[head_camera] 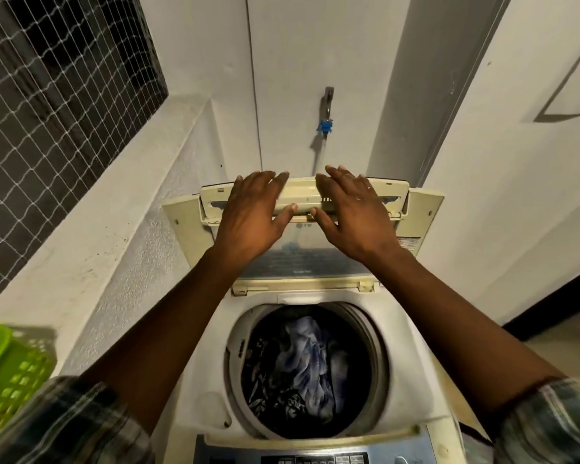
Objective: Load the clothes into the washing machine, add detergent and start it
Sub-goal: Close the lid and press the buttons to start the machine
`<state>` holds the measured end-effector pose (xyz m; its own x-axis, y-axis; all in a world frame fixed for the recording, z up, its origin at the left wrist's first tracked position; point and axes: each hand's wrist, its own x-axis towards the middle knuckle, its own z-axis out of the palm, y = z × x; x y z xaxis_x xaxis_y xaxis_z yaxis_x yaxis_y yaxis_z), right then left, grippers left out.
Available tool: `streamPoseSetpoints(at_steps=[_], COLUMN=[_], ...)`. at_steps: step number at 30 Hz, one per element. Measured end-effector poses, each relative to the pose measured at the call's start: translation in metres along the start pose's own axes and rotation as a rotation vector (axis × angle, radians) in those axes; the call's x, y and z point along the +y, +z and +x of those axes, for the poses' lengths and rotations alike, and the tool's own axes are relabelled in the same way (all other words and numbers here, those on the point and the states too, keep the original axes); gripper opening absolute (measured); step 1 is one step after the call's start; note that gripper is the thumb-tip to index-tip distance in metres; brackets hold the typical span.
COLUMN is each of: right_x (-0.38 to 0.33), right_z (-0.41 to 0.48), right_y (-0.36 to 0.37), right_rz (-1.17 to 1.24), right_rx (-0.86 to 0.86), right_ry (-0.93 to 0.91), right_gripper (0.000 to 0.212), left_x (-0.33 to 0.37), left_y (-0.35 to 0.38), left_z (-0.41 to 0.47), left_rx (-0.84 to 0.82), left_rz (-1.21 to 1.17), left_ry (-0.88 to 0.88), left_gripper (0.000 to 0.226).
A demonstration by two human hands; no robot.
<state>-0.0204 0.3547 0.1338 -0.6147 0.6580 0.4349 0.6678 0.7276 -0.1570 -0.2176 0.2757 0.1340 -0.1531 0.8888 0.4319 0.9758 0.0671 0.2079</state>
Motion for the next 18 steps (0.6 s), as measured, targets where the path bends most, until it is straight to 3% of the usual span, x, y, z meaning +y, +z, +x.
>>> streamPoseSetpoints(at_steps=[18], right_x=[-0.022], right_z=[-0.095], right_y=[-0.014], right_rz=[-0.029], right_rx=[0.156], right_ry=[-0.088], right_gripper=[0.050], left_x=[0.033], left_y=[-0.015], left_z=[-0.098], left_rx=[0.115], left_rz=[0.132], left_ry=[0.086], left_gripper=[0.053])
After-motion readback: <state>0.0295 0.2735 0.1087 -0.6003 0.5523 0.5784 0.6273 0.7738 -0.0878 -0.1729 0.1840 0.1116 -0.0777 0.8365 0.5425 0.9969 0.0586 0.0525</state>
